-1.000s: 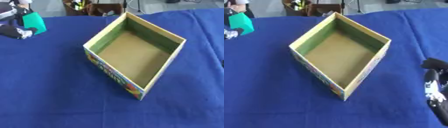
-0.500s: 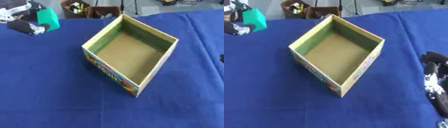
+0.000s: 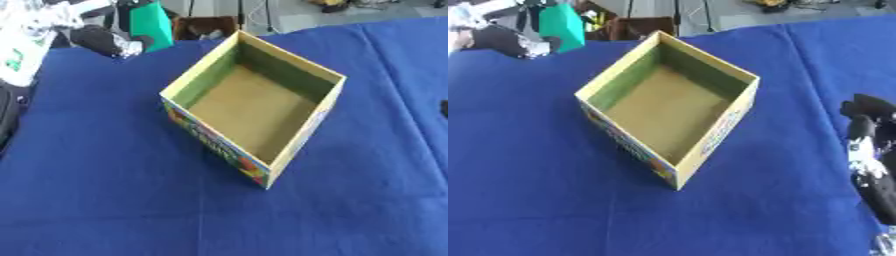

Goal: Pick up objects on the table and place them in the box.

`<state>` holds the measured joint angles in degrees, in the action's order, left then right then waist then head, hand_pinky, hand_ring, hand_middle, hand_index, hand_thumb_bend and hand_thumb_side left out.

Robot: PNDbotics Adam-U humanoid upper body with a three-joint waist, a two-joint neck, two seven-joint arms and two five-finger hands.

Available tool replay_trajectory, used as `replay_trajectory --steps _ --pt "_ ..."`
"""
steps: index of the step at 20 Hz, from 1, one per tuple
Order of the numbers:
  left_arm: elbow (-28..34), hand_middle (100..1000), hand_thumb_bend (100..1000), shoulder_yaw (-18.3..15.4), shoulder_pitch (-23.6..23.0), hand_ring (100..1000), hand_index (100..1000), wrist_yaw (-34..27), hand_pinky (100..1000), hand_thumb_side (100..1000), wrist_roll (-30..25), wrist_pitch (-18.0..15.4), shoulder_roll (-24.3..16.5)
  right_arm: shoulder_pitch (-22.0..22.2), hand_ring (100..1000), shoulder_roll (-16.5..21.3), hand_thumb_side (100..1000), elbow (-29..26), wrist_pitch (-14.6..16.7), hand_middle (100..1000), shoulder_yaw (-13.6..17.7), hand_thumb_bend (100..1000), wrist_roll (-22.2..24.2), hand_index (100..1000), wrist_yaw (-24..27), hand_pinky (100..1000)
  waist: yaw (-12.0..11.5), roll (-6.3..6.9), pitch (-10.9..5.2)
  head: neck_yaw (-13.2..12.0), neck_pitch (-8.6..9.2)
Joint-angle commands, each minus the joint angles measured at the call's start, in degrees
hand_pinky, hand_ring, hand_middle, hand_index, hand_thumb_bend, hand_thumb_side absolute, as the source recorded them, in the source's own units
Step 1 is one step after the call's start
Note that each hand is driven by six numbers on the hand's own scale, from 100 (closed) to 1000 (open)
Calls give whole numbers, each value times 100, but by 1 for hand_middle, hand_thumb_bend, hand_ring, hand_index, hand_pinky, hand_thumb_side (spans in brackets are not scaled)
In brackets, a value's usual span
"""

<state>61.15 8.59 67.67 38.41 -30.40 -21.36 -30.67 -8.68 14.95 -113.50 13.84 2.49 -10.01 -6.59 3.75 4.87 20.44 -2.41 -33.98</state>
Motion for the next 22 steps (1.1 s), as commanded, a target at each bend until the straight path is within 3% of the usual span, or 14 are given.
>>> replay_trajectory --steps 1,14,22 --pt "156 420 100 45 171 511 471 -89 397 526 -45 16 88 -71 793 137 572 -109 -30 613 28 100 7 788 107 840 21 -5 -169 8 -36" --pt "270 421 100 126 211 513 464 101 403 522 79 326 1039 -166 794 86 566 -109 -112 612 8 100 52 788 210 841 167 33 -155 -74 -14" --pt "117 421 100 114 -65 522 467 1325 404 515 459 618 1631 -251 794 59 561 -109 -135 613 10 100 -30 788 285 842 215 27 -115 -115 60"
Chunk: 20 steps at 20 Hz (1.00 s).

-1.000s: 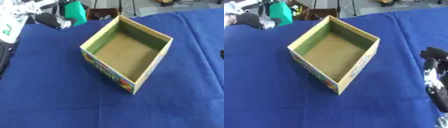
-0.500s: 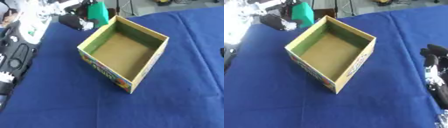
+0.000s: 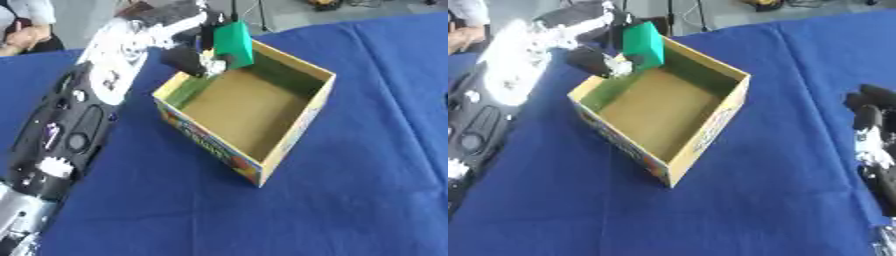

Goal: Pick up objects on the table and place them in the box.

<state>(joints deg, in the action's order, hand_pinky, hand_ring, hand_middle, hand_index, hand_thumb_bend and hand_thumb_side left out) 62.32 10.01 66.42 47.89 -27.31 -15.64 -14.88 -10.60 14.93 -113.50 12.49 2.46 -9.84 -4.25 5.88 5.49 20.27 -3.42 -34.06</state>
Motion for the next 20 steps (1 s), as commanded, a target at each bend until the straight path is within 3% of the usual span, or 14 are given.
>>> replay_trajectory --steps 1,13,15,17,18,20 --pt "-37 422 100 -19 34 524 467 518 406 514 199 36 98 -67 794 60 561 -109 -2 613 12 100 -54 788 56 842 4 -37 -92 -17 78" --pt "-456 456 100 32 -101 553 503 1061 428 521 264 -69 364 -129 793 3 562 -109 -5 612 -8 100 -34 787 84 842 95 -76 -28 -88 121" --pt "-491 497 100 36 -112 577 582 1009 448 530 239 -107 408 -133 793 -14 563 -109 -15 611 -10 100 -25 787 82 843 99 -83 -19 -101 132" --pt "-491 595 100 52 -114 630 712 965 479 562 209 -143 425 -137 793 -26 563 -109 -17 611 -9 100 -21 787 78 842 100 -90 -9 -111 137" --pt "-486 595 100 59 -117 630 712 960 479 562 194 -156 425 -139 793 -29 563 -109 -17 611 -7 100 -22 787 76 842 101 -92 -6 -114 139" --pt "-479 718 100 82 -137 719 853 998 548 657 136 -189 424 -137 793 -37 563 -109 -19 611 -2 100 -26 787 73 843 100 -93 1 -114 142"
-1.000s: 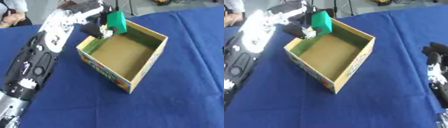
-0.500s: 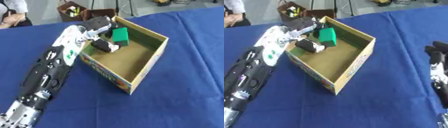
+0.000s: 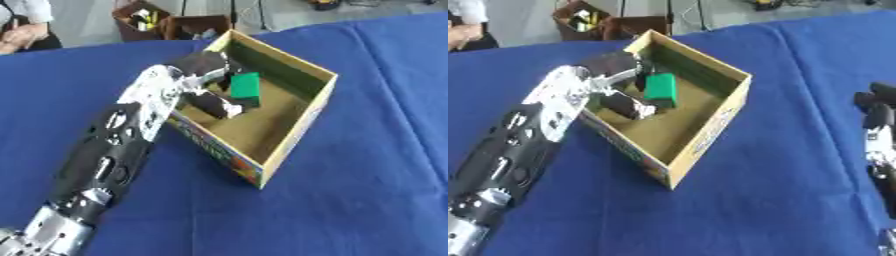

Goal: Pick up objects on the table and place them in the box.

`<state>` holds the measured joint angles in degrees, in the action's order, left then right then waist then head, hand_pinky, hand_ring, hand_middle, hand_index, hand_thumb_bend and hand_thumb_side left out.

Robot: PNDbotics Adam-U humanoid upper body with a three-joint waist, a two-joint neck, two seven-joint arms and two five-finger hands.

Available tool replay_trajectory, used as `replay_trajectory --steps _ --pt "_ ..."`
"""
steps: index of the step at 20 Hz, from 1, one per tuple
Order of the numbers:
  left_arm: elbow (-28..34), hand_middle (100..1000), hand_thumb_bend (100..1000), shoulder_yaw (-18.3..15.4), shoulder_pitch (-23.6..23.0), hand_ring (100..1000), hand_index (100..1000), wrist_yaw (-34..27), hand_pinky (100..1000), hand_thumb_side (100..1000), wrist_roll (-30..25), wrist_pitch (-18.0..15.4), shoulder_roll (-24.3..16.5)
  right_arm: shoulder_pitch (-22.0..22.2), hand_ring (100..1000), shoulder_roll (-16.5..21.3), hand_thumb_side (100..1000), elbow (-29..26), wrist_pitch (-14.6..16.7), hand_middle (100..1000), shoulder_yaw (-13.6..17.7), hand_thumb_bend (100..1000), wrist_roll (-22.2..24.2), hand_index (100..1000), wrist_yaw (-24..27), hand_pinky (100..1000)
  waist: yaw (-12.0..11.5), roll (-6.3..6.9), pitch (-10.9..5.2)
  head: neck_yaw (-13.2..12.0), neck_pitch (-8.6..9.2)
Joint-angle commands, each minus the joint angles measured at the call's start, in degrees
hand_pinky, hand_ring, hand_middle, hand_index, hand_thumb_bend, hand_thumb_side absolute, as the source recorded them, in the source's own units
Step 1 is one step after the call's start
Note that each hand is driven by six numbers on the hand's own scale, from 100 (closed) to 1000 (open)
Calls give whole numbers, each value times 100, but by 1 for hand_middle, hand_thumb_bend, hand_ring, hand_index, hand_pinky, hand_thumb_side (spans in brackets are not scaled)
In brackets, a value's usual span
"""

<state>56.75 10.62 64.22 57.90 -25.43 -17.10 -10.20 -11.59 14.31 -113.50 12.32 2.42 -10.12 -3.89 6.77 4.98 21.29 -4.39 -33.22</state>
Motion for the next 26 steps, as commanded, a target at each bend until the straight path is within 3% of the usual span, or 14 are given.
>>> replay_trajectory --steps 1,3,6,9,14,17,19,23,26 --pt "90 736 100 28 70 740 887 29 574 693 -77 -69 -45 -37 793 20 562 -109 -6 611 1 100 3 787 35 843 7 -42 -99 -15 55" --pt "130 786 100 39 49 787 951 119 639 731 -88 -119 -58 -33 793 16 562 -109 -12 611 2 100 4 787 32 843 -2 -42 -99 -10 53" --pt "219 871 373 35 42 869 1000 336 726 824 -48 -144 -107 -26 793 16 561 -109 -18 610 2 100 4 788 35 843 -14 -42 -108 -4 48" --pt "448 893 451 1 35 896 1000 577 766 887 140 -84 -211 -6 793 21 561 -109 -24 609 8 100 -1 788 36 843 -37 -41 -129 17 29" --pt "1051 864 422 -127 17 876 1000 595 751 1000 533 -100 -490 56 793 42 560 -109 -37 609 37 100 -34 788 26 843 -134 -44 -202 144 -89" --pt "1435 834 346 -415 90 838 979 379 706 1000 768 -154 -679 97 793 55 557 -109 -59 609 58 100 -60 788 25 843 -221 -56 -267 320 -216" --pt "1703 825 240 -638 86 826 971 217 693 1000 933 -110 -797 114 793 69 556 -109 -59 609 71 100 -82 788 33 842 -266 -68 -308 377 -266" --pt "2245 790 132 -872 -124 772 958 -117 633 1000 1266 37 -988 133 792 106 554 -109 -33 610 98 100 -131 788 68 840 -362 -116 -374 439 -329" --pt "2629 780 143 -976 -392 755 954 -352 622 1000 1502 208 -1065 147 792 143 553 -109 5 611 125 100 -176 787 94 840 -442 -162 -411 471 -376"
